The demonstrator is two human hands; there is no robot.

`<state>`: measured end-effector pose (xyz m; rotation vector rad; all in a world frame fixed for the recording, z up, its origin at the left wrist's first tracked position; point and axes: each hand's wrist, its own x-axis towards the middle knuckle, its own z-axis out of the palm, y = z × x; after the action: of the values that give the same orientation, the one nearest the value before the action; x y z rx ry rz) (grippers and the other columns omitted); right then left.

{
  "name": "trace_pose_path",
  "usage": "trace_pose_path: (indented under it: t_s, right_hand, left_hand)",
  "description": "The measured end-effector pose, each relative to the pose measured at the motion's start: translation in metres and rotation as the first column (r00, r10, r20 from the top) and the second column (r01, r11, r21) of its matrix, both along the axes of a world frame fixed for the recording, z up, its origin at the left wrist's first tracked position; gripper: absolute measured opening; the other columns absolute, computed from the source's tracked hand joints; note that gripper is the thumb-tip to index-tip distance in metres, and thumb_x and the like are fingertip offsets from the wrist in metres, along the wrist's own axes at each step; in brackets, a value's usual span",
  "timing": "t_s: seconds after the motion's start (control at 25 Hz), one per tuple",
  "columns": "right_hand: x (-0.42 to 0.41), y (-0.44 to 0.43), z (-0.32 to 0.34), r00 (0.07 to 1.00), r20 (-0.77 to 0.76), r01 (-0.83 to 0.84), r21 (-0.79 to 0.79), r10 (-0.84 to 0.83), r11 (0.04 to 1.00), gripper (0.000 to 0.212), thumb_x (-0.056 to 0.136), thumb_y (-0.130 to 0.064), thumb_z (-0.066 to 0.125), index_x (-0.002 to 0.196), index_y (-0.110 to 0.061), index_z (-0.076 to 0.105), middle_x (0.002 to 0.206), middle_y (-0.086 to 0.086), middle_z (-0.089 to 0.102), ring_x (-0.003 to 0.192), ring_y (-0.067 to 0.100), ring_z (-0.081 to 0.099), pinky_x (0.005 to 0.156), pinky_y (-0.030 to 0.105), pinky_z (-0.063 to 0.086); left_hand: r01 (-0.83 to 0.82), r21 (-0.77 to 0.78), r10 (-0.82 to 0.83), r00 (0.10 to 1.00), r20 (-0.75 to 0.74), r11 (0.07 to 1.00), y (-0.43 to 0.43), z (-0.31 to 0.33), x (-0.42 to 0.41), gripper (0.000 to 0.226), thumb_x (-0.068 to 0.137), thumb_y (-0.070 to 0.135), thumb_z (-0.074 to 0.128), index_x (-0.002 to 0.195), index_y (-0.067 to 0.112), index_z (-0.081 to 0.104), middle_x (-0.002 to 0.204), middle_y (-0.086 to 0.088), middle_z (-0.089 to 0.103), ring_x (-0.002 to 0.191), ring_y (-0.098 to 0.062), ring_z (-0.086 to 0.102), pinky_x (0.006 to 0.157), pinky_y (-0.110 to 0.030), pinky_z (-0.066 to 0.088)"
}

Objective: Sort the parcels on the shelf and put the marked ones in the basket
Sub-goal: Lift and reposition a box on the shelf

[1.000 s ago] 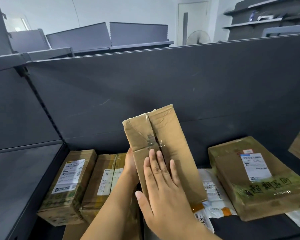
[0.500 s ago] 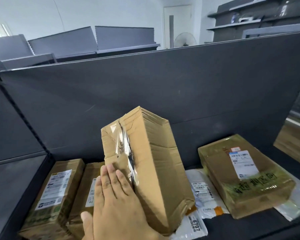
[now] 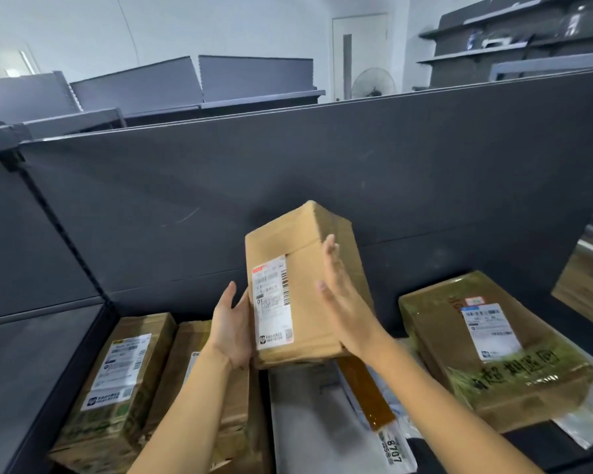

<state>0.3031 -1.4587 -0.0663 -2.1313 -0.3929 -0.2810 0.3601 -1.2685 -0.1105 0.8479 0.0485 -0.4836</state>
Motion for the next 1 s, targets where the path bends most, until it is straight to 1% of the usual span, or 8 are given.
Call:
trace_pose_path:
  t_s: [0.12,0.24,0.32,0.4,0.56,0.72,0.92,1.0]
  right_hand:
    - [0.004,-0.011,-0.015,0.997,-0.064,-0.006,0.452,0.039,0.892,0.088,0.071,-0.087,0.026,0.141,-0.046,-0.008,0.157,-0.02,-0.012,0.143,-0.006,-0.007,0.117,0.024,-0.001]
    - [0.006,-0.028,-0.024,0.972,-0.171,0.049,0.818,0.162,0.574,0.072,0.084,-0.067,0.04,0.148,-0.038,0.022,0.156,-0.01,0.025,0.14,0.008,0.029,0.116,0.037,0.025]
    - [0.004,-0.039,-0.019,0.936,-0.252,0.155,0.923,0.247,0.353,0.049,0.094,-0.057,0.036,0.125,-0.03,0.061,0.128,0.001,0.063,0.115,0.018,0.062,0.091,0.036,0.053]
    - [0.005,-0.047,-0.012,0.915,-0.347,0.288,0.919,0.207,0.268,0.046,0.098,-0.052,0.031,0.098,-0.027,0.07,0.09,0.003,0.076,0.081,0.018,0.073,0.06,0.029,0.058]
    - [0.017,-0.051,0.014,0.779,-0.621,0.575,0.76,0.079,0.303,0.044,0.094,-0.052,0.039,0.077,-0.016,0.056,0.049,0.003,0.067,0.042,0.02,0.065,0.053,0.029,0.049]
    - [0.022,-0.051,0.016,0.734,-0.678,0.616,0.688,0.036,0.383,0.048,0.094,-0.051,0.041,0.068,-0.013,0.055,0.039,0.002,0.059,0.034,0.019,0.059,0.052,0.027,0.046]
    - [0.014,-0.048,0.014,0.762,-0.633,0.49,0.702,0.137,0.516,0.062,0.082,-0.07,0.044,0.068,-0.014,0.065,0.057,0.005,0.067,0.055,0.023,0.065,0.058,0.031,0.052]
    - [0.011,-0.041,0.014,0.798,-0.565,0.368,0.734,0.211,0.571,0.058,0.08,-0.067,0.051,0.096,-0.015,0.072,0.088,0.007,0.073,0.074,0.023,0.07,0.064,0.032,0.054]
  left_hand:
    - [-0.024,0.13,0.006,0.991,0.134,0.991,-0.009,0.017,-0.013,0.055,0.093,0.061,0.026,0.135,0.035,0.048,0.135,-0.001,0.058,0.126,-0.027,0.053,0.107,-0.048,0.037]
    - [-0.112,0.193,0.054,0.957,0.284,0.975,-0.018,0.02,-0.026,0.048,0.096,0.048,0.027,0.138,0.033,0.046,0.138,0.003,0.056,0.127,-0.02,0.052,0.105,-0.04,0.039]
    - [-0.113,0.317,-0.016,0.926,0.377,0.942,-0.031,0.037,-0.03,0.042,0.097,0.042,0.027,0.128,0.038,0.057,0.132,0.012,0.059,0.126,-0.013,0.052,0.104,-0.033,0.041]
    - [-0.064,0.465,-0.118,0.928,0.353,0.883,-0.04,0.058,-0.027,0.04,0.095,0.044,0.034,0.098,0.043,0.074,0.109,0.017,0.071,0.108,-0.007,0.06,0.092,-0.021,0.049]
    - [-0.142,0.572,-0.041,0.955,0.294,0.808,-0.035,0.05,-0.022,0.042,0.094,0.053,0.036,0.095,0.036,0.075,0.101,0.003,0.074,0.092,-0.015,0.067,0.075,-0.032,0.053]
    - [-0.147,0.537,0.025,0.974,0.227,0.83,-0.04,0.036,-0.026,0.048,0.093,0.052,0.038,0.074,0.032,0.078,0.084,0.004,0.076,0.074,-0.015,0.073,0.055,-0.027,0.055]
    - [-0.123,0.461,0.023,0.976,0.216,0.879,-0.037,0.037,-0.029,0.051,0.091,0.047,0.038,0.062,0.024,0.074,0.069,0.004,0.073,0.059,-0.013,0.07,0.049,-0.024,0.052]
    - [-0.106,0.412,0.019,0.977,0.211,0.905,-0.025,0.041,-0.034,0.043,0.087,0.04,0.036,0.067,0.02,0.068,0.064,0.003,0.068,0.053,-0.014,0.065,0.048,-0.023,0.05]
